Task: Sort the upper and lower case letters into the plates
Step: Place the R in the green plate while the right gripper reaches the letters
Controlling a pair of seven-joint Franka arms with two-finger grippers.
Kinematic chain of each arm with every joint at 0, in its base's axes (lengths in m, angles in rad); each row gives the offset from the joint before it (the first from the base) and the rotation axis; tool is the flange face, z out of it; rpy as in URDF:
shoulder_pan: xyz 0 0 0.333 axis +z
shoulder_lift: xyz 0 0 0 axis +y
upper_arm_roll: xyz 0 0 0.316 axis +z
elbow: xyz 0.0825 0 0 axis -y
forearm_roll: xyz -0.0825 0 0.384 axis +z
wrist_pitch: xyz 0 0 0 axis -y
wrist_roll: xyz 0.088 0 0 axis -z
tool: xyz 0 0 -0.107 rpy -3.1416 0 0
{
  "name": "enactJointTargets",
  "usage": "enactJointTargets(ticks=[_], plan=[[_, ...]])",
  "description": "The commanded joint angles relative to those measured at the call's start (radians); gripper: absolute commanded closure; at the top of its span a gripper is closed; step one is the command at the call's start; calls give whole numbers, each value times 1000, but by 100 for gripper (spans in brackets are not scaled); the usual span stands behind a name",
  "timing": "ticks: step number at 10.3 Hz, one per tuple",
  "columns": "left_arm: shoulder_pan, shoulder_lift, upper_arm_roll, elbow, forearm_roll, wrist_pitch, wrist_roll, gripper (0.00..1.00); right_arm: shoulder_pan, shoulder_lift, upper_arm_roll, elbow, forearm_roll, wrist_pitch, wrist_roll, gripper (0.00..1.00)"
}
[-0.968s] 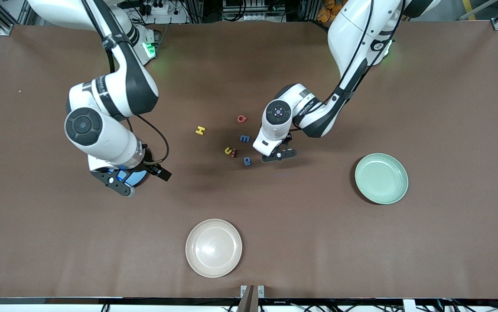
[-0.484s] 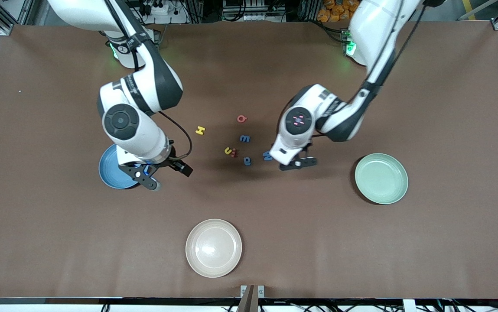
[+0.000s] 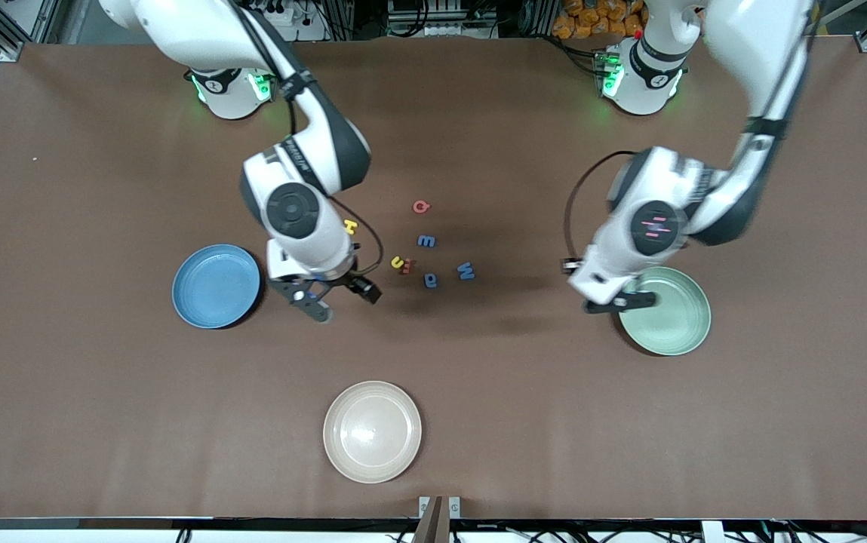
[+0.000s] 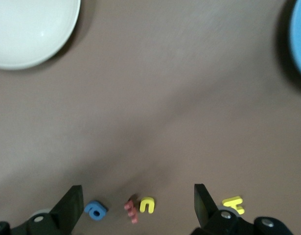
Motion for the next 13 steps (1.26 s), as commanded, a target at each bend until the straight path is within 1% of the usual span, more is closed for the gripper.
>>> enactJointTargets(ticks=[1, 2, 3, 4, 5, 6, 7, 8, 9, 12, 13], plan=[[152, -34, -24, -55, -16, -15, 174, 90, 60, 24, -6, 3, -21, 8, -51, 0], [199, -27, -24, -73, -12, 4, 221, 90, 88, 28, -6, -12, -22, 8, -110, 0], [220, -7, -24, -84, -4, 52, 236, 89, 109, 30, -6, -26, -22, 19, -138, 0], [211, 19, -22, -82, -2, 88, 237, 80, 129, 30, -6, -52, -22, 55, -140, 0], [214, 32, -22, -82, -1, 100, 238, 57, 143, 25, -6, -108, -21, 133, -140, 0], [209, 47, -22, -75, 10, 119, 238, 56, 170, 27, -6, -162, -21, 217, -137, 0], [201, 64, -22, -66, 24, 126, 238, 44, 177, 27, -6, -217, -21, 297, -139, 0], [206, 76, -22, -55, 45, 128, 240, 11, 181, 30, -6, -233, -21, 319, -142, 0], [204, 78, -22, -52, 48, 128, 240, 3, 185, 36, -6, -232, -21, 323, -143, 0], [203, 78, -24, -44, 42, 114, 244, 2, 177, 56, -6, -221, -18, 326, -142, 0], [203, 79, -25, -43, 13, 113, 235, 3, 169, 65, -5, -210, -7, 324, -130, 0]])
